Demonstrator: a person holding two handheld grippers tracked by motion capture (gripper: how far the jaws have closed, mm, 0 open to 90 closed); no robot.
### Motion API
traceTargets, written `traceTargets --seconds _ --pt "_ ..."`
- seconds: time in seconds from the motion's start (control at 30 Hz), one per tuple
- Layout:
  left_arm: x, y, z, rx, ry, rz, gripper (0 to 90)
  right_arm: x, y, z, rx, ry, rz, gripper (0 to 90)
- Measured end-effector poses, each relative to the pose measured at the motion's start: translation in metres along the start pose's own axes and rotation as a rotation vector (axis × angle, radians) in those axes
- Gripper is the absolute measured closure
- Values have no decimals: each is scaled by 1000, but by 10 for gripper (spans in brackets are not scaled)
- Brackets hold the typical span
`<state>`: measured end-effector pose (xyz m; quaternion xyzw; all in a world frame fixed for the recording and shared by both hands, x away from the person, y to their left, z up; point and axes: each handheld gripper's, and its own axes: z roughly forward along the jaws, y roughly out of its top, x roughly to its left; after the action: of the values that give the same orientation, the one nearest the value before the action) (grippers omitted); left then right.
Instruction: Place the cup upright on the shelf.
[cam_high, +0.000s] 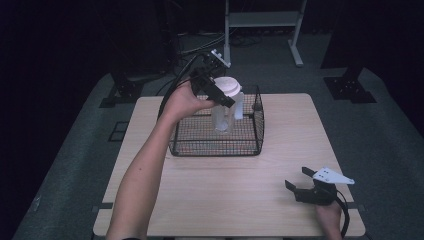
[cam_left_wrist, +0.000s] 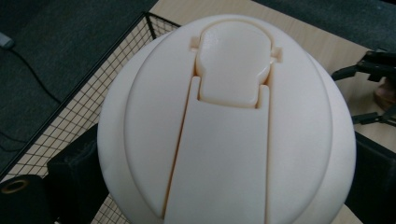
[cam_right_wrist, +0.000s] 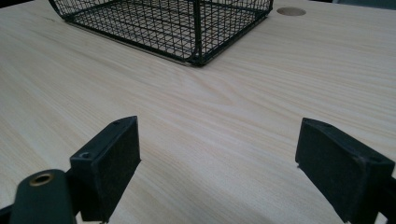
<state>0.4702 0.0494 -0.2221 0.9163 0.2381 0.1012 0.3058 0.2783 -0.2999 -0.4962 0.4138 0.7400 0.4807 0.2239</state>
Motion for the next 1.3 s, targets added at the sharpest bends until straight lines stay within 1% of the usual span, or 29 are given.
traceTargets --seconds 0.07,0.2,0.23,0.3,0.43,0.47,0.53,0.6,0.7,0.93,1.03,1.1,1.17,1.2,1.3 --pt "4 0 6 -7 2 -28 52 0 0 0 -7 -3 -4 129" --pt "9 2 15 -2 25 -38 52 -1 0 0 -6 -1 -4 129" --pt "10 2 17 -2 28 -47 52 -1 0 0 -7 0 -3 129" --pt "12 3 20 0 36 -52 52 -1 0 0 -7 2 -2 129" --pt "15 3 29 17 49 -62 52 -1 0 0 -9 3 -2 129" --pt "16 3 32 20 49 -62 51 -1 0 0 -10 3 -2 129" --pt "17 3 36 18 37 -63 52 -1 0 0 -12 2 0 129" --pt "18 3 41 12 39 -67 51 -1 0 -1 -12 2 3 129" --pt "20 1 51 20 37 -74 52 -1 0 -1 -16 1 6 129" --pt "25 -11 73 32 33 -95 52 -2 0 -1 -19 2 7 129" --pt "28 -18 81 37 31 -112 51 -2 0 -1 -19 3 11 129" --pt "29 -22 85 42 36 -123 51 -2 0 -1 -19 5 12 129" --pt "29 -25 89 36 38 -130 52 -2 0 -1 -17 5 12 129" --pt "30 -27 91 34 41 -127 51 -2 0 -1 -15 5 10 129" --pt "30 -30 95 29 47 -135 52 -2 0 -1 -16 5 11 129"
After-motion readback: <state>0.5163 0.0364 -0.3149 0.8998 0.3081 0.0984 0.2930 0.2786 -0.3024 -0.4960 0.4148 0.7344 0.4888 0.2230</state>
